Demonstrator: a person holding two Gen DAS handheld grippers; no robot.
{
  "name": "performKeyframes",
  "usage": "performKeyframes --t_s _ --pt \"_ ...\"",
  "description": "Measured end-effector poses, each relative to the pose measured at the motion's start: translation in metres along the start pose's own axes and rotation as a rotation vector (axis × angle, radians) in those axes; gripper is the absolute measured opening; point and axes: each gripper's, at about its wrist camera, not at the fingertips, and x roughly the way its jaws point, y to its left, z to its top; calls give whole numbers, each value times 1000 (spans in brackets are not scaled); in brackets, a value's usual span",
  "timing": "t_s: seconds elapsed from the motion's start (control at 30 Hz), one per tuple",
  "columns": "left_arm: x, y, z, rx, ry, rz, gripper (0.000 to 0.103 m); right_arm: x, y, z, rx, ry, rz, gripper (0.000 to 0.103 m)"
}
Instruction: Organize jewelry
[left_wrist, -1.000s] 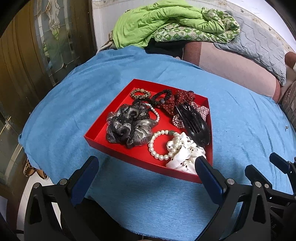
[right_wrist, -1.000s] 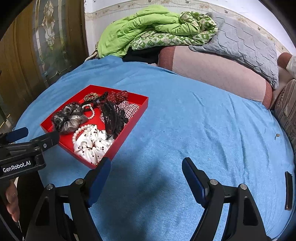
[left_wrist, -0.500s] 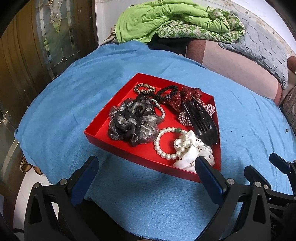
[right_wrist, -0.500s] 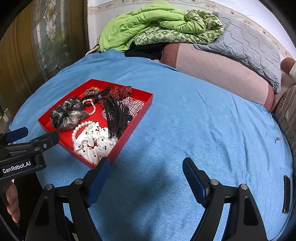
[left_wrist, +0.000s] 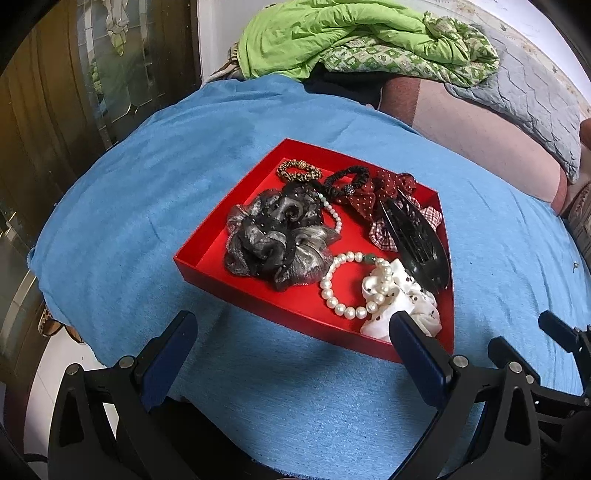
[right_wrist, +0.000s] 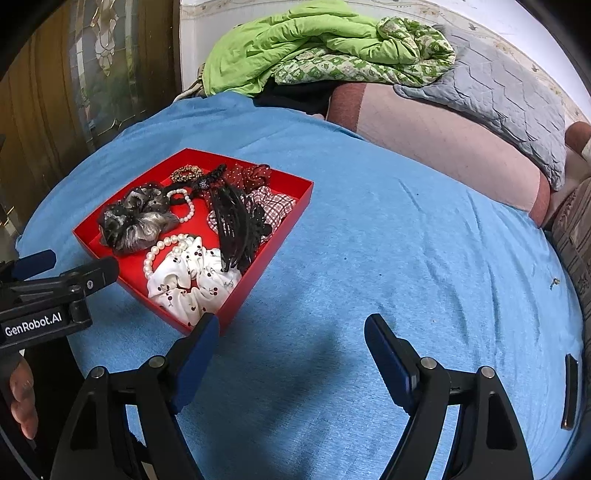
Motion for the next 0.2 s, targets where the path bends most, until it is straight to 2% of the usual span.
performKeyframes --t_s 0.2 --pt "0 -10 3 22 7 1 103 0 -13 -3 33 4 16 85"
